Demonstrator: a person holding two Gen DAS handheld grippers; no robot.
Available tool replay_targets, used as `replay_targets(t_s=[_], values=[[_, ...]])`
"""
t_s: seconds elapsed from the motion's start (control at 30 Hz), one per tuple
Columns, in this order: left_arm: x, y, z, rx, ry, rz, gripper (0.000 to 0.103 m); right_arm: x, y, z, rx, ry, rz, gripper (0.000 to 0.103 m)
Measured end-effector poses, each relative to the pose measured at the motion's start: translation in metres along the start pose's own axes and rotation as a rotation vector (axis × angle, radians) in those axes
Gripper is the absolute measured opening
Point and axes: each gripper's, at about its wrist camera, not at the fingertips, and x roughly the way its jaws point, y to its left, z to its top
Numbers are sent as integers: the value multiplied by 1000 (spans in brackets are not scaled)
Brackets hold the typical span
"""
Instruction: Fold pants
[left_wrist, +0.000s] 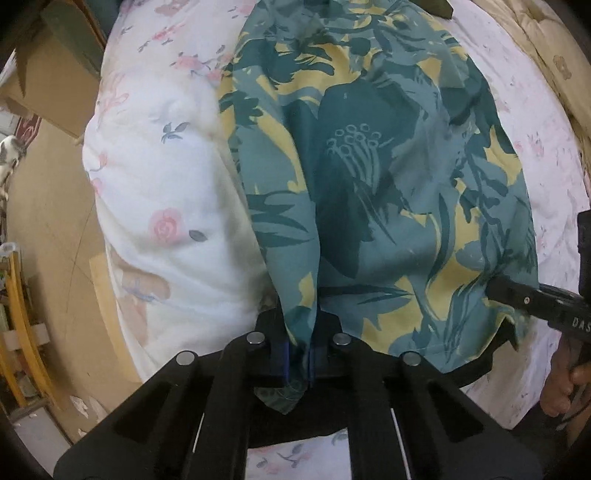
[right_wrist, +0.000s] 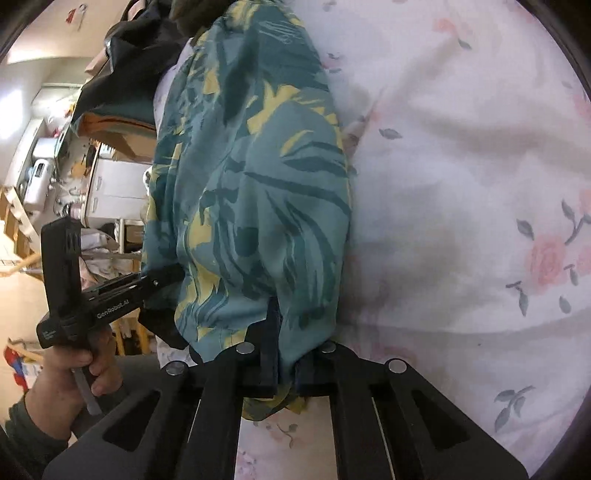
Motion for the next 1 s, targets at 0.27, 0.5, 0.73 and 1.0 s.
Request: replay_targets(t_s=[0.27, 0.5, 0.73, 1.0], values=[[-21, 4, -15, -54, -16, -65, 4, -22, 18, -8, -35, -32, -44, 3], [-36, -4, -41, -58, 9, -174, 3, -69, 29, -22, -37, -55, -77, 3], [-39, -37, -101, -48, 74, -230, 3, -88, 5, -60, 63, 53, -129, 3], [-39, -71, -129, 4, 87, -119, 7, -59, -17, -74, 107, 163, -245, 12]])
